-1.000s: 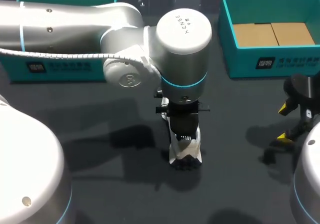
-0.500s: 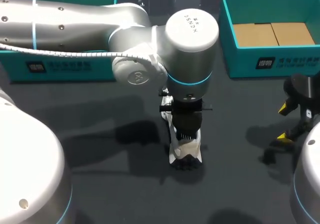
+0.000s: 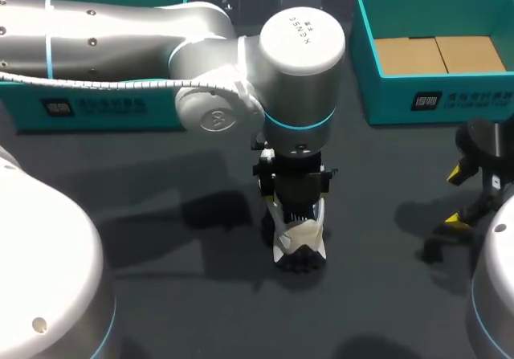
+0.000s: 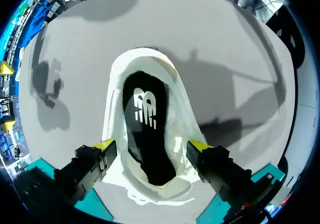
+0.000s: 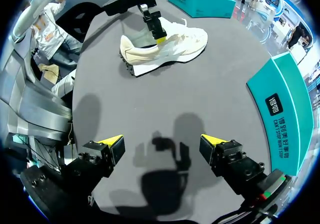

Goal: Take the shoe out of the shoebox, open the shoe tongue, remove and reinsert the insole, then place the shoe into the shoebox

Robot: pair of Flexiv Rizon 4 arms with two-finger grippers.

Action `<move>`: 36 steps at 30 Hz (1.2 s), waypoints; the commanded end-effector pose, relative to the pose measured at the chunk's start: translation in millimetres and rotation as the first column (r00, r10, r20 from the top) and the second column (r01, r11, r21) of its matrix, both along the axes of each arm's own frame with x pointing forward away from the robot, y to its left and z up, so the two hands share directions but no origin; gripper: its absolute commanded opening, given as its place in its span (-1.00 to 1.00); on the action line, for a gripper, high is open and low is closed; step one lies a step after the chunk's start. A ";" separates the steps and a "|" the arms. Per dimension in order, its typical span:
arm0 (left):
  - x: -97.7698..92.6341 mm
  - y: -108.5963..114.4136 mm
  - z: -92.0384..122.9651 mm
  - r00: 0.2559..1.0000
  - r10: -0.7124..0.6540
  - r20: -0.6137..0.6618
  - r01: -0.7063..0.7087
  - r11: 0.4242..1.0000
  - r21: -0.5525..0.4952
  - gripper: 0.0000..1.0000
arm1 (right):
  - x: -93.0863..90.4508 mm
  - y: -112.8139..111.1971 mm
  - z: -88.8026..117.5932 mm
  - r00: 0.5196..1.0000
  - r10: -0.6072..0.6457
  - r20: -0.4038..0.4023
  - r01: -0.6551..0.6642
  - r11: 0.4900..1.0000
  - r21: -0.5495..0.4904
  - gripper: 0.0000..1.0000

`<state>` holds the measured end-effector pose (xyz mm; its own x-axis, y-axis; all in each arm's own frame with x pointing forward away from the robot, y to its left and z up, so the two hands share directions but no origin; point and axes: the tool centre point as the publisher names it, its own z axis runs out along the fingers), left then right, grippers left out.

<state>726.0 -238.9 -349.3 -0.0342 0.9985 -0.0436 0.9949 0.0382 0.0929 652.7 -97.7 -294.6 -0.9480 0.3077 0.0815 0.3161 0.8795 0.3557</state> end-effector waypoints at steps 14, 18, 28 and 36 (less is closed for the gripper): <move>17.2 -2.0 7.8 0.999 0.023 -0.028 -0.024 0.999 -0.031 1.00 | -2.1 0.0 0.5 1.000 -0.002 0.002 0.002 1.000 -0.002 1.00; 20.6 -0.9 8.5 0.999 0.043 -0.032 -0.044 0.999 -0.031 0.84 | -2.1 0.0 0.5 1.000 -0.002 0.002 0.002 1.000 -0.002 1.00; 39.6 8.6 19.0 0.994 0.101 -0.029 -0.102 0.994 -0.041 0.07 | -2.1 0.0 0.5 1.000 -0.002 0.002 0.002 1.000 -0.002 1.00; 60.4 19.2 38.3 0.990 0.138 0.001 -0.138 0.990 -0.042 -0.10 | -2.1 0.0 0.5 1.000 -0.002 0.002 0.002 1.000 -0.002 1.00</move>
